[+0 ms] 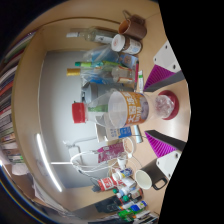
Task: Pour water
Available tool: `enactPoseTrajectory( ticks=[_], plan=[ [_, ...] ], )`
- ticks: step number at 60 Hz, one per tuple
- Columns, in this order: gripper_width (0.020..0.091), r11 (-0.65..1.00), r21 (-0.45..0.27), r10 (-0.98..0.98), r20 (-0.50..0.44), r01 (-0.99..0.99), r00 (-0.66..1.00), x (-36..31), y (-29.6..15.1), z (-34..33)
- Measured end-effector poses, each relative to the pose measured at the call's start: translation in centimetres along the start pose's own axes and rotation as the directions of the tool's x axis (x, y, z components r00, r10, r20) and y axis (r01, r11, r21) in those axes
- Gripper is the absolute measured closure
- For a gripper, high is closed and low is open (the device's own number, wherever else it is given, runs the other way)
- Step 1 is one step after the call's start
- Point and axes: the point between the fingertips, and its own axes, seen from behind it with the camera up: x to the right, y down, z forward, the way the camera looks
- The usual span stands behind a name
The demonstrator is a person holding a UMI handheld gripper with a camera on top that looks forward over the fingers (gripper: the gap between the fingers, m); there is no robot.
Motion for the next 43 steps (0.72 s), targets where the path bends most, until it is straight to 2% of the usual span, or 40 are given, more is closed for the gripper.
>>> enactPoseTrajectory(
  ticks=[12, 31, 43],
  plan=[
    [0.0264, 0.999, -0.016, -0.04, -0.038, 0.04, 0.998, -1.0, -0.7, -7.4],
    [0.0263, 1.0, 0.025, -0.009, -0.067, 0.011, 0.998, -6.1, -3.7, -23.4],
    [0.0263, 0.999, 0.04, -0.008, -0.074, 0.011, 0.997, -9.9, -2.8, -34.1]
  ],
)
